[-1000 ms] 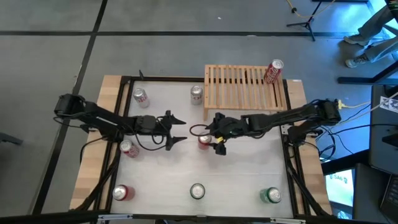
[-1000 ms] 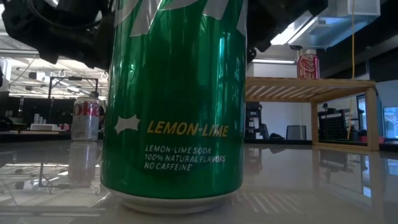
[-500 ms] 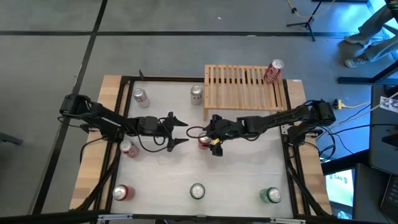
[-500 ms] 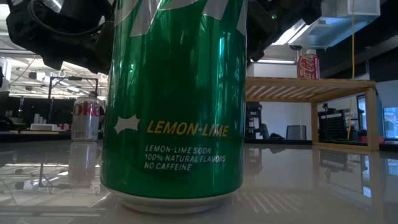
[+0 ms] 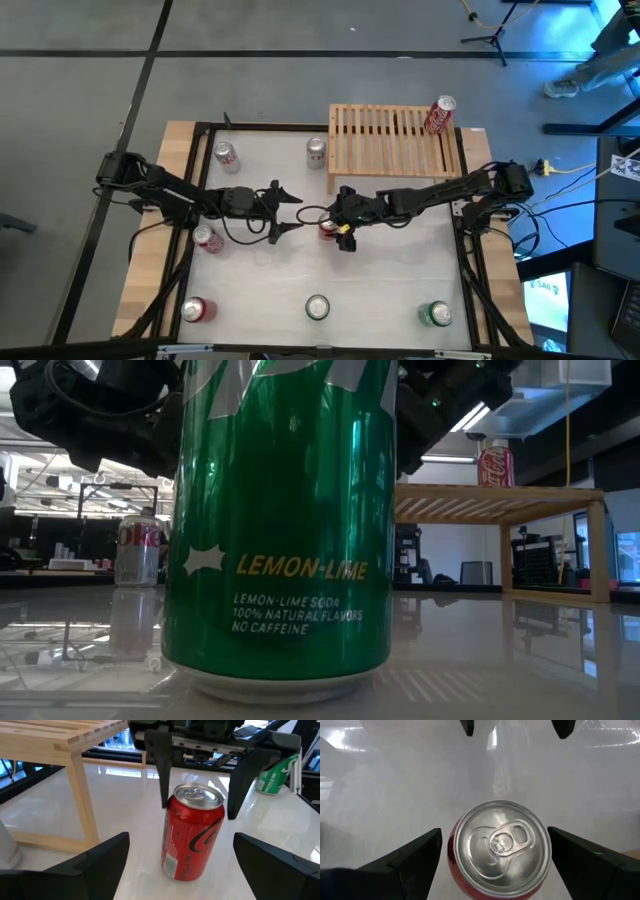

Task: Place canned beverage on shelf
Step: Put the right red black soda on the shelf

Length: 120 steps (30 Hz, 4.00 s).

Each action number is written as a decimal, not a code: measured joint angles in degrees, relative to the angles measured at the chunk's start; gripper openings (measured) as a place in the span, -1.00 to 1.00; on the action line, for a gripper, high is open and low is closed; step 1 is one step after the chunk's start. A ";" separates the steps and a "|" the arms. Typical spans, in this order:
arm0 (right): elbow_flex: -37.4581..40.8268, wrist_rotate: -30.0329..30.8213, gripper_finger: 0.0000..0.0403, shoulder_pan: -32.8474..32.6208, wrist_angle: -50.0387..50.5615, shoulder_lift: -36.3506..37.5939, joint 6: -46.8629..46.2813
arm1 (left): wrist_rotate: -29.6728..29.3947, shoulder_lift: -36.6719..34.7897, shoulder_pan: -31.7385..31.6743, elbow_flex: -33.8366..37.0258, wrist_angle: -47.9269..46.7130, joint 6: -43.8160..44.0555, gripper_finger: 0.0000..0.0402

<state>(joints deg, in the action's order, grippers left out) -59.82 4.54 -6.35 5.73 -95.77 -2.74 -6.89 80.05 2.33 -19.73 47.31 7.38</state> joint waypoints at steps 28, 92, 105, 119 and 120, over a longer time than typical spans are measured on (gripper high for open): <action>-3.77 -0.24 0.32 -0.53 10.47 2.98 0.42 | 0.41 -0.01 0.15 0.04 -0.14 -0.02 0.73; -22.04 -14.94 0.27 57.86 47.36 22.86 31.76 | 0.39 -0.02 0.24 0.04 0.44 -0.04 0.73; -22.09 -11.48 0.33 57.86 47.76 22.84 31.76 | 0.39 -0.02 0.24 0.04 0.85 -0.02 0.73; -21.93 -11.21 0.36 57.82 46.70 22.84 28.60 | 0.39 -0.02 0.21 0.04 0.87 0.07 0.73; -21.91 -11.53 0.36 57.84 46.39 22.84 28.02 | 0.39 -0.02 0.24 0.04 0.87 0.11 0.73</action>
<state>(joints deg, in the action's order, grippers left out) -81.73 -6.99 51.49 52.12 -72.93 25.27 -6.50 80.03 2.57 -19.68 48.18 7.49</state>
